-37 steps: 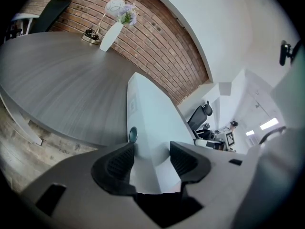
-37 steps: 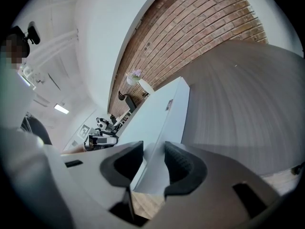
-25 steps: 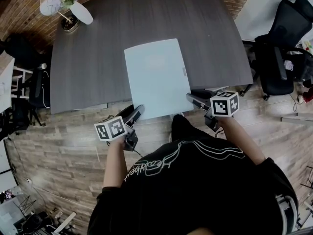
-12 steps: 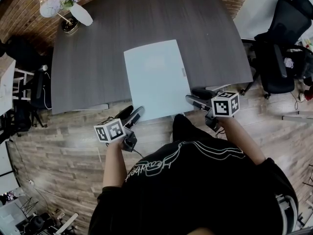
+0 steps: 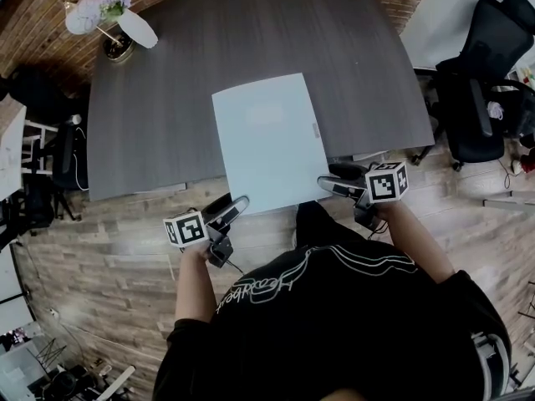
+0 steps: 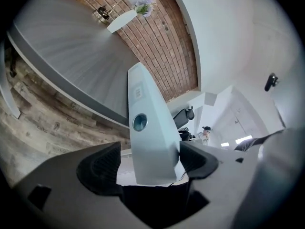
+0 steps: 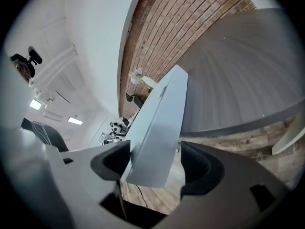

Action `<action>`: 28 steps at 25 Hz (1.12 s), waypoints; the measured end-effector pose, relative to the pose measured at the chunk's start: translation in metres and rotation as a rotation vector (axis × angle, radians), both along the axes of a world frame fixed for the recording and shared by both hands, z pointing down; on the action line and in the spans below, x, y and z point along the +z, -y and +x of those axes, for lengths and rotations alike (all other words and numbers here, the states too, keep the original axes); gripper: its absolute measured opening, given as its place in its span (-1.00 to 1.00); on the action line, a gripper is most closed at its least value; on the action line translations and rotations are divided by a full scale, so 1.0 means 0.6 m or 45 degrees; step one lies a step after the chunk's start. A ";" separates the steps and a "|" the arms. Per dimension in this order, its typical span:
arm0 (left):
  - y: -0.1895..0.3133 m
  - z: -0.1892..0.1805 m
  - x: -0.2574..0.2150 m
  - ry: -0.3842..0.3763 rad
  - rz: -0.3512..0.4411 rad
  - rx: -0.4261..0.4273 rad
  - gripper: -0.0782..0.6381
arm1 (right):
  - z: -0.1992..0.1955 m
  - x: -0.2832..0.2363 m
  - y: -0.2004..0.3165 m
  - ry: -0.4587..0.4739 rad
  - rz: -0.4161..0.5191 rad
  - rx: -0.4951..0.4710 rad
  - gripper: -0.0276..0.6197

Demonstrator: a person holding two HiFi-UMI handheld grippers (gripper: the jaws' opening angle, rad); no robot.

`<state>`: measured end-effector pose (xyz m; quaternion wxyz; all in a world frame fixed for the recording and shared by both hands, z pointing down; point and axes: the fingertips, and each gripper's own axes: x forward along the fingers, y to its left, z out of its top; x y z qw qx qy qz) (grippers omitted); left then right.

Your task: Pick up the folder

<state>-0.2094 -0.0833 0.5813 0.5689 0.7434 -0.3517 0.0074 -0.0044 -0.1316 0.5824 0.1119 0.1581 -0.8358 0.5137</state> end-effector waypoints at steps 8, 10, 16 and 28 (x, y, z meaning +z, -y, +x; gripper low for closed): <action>-0.007 0.022 0.007 -0.150 -0.053 0.091 0.21 | -0.017 0.004 -0.002 0.108 -0.111 -0.006 -0.05; -0.006 0.027 0.007 -0.143 -0.061 0.115 0.21 | -0.018 0.005 0.000 0.098 -0.098 -0.006 -0.05; -0.005 0.033 0.002 -0.117 -0.043 0.121 0.20 | -0.014 0.008 0.000 0.080 -0.095 0.002 -0.05; -0.043 0.043 -0.009 -0.075 -0.023 0.124 0.19 | -0.007 -0.010 -0.037 0.060 -0.030 -0.008 -0.05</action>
